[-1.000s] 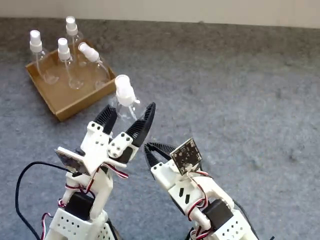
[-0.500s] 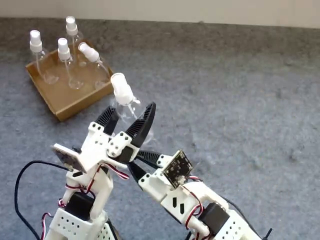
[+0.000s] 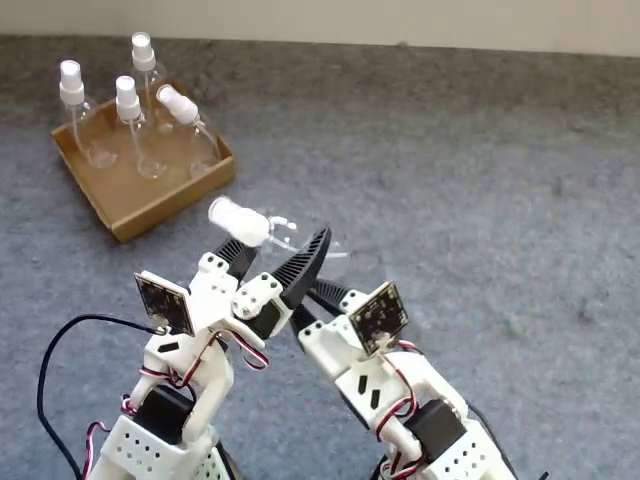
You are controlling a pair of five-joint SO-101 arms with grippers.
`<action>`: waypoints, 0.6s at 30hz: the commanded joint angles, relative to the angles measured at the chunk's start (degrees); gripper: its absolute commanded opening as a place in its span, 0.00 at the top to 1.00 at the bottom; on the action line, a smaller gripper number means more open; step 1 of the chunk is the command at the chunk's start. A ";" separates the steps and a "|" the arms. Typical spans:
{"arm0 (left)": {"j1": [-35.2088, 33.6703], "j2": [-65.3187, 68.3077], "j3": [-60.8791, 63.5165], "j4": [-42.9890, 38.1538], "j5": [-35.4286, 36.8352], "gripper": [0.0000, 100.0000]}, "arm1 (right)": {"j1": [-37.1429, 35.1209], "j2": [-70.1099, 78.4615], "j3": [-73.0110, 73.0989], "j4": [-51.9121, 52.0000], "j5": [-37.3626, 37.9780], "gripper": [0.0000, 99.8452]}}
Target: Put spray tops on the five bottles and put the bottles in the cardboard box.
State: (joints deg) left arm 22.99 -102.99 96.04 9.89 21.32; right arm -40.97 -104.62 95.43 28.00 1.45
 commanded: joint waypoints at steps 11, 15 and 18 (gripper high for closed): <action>-0.48 -0.66 1.01 -0.09 0.26 0.86 | 1.98 -1.01 4.70 -1.54 0.62 1.00; -5.58 -0.66 0.75 -0.18 0.44 0.86 | 1.98 -1.01 4.79 -1.36 0.62 1.00; -10.24 -0.66 0.57 -2.64 0.18 0.86 | 1.98 -1.01 5.32 -1.27 0.62 1.00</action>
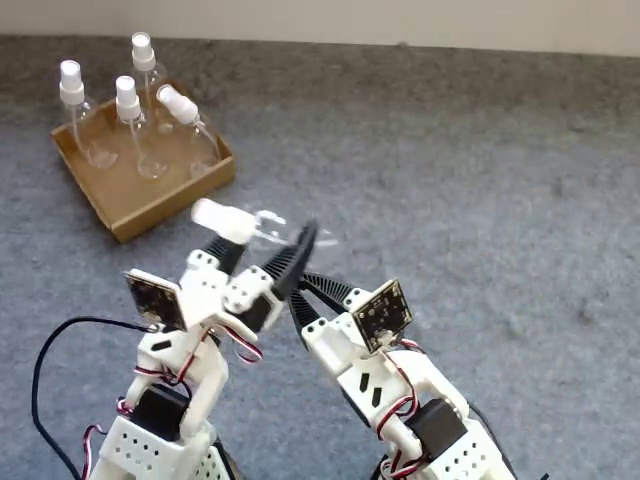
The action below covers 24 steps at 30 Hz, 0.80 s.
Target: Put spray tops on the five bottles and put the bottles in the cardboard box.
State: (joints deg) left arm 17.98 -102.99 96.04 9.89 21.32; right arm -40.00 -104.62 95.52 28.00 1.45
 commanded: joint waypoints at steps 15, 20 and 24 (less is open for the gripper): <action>-28.88 2.68 -12.79 -5.54 0.18 0.86 | 1.36 -1.01 7.34 -1.10 0.62 1.00; -29.85 17.36 -20.18 -5.19 -7.47 0.86 | 1.36 -1.01 7.34 -1.10 0.62 1.00; -31.87 28.09 -24.84 -5.27 -10.11 0.86 | 1.45 -1.01 7.34 0.92 0.62 1.00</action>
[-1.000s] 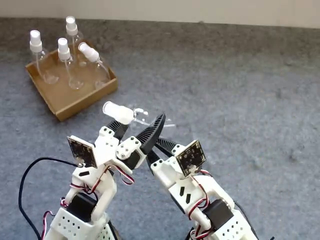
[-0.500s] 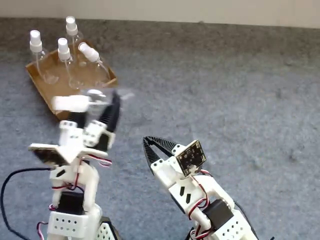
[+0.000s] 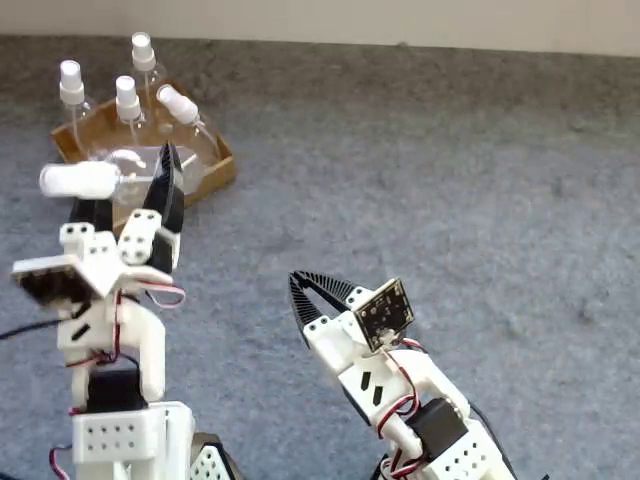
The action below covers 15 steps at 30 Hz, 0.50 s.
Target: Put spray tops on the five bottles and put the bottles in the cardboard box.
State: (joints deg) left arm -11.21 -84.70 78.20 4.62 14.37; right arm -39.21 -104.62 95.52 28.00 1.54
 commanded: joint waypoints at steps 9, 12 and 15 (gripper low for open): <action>-11.21 27.47 -15.08 -0.09 -3.43 0.86 | 0.66 -1.01 7.34 1.98 0.53 1.00; -12.62 34.24 -16.40 -3.34 -3.43 0.86 | 0.66 -1.01 7.34 1.98 0.53 1.00; -14.20 41.80 -16.48 -11.60 -3.43 0.86 | 0.66 -1.01 7.34 2.07 0.53 1.00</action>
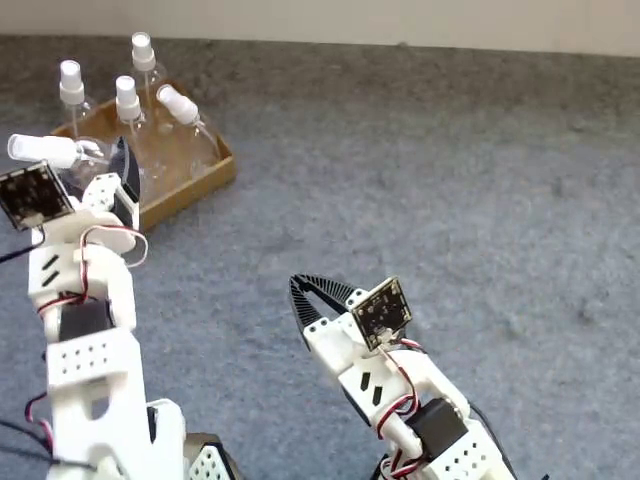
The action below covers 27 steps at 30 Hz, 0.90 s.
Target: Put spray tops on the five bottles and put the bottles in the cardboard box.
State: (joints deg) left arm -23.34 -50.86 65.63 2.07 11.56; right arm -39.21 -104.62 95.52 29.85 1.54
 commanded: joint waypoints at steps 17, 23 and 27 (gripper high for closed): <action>-2.95 30.99 -4.35 -32.00 -9.14 0.86 | 0.66 -1.01 7.34 0.22 0.53 1.00; -2.95 31.43 -4.35 -32.00 -9.14 0.86 | 0.66 -1.01 7.34 0.31 0.53 1.00; -3.47 31.69 -4.44 -32.00 -9.32 0.86 | 0.66 -1.01 7.34 0.31 0.53 1.00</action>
State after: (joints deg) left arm -25.80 -18.77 64.57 -28.53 2.86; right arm -39.21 -104.62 95.52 29.85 1.54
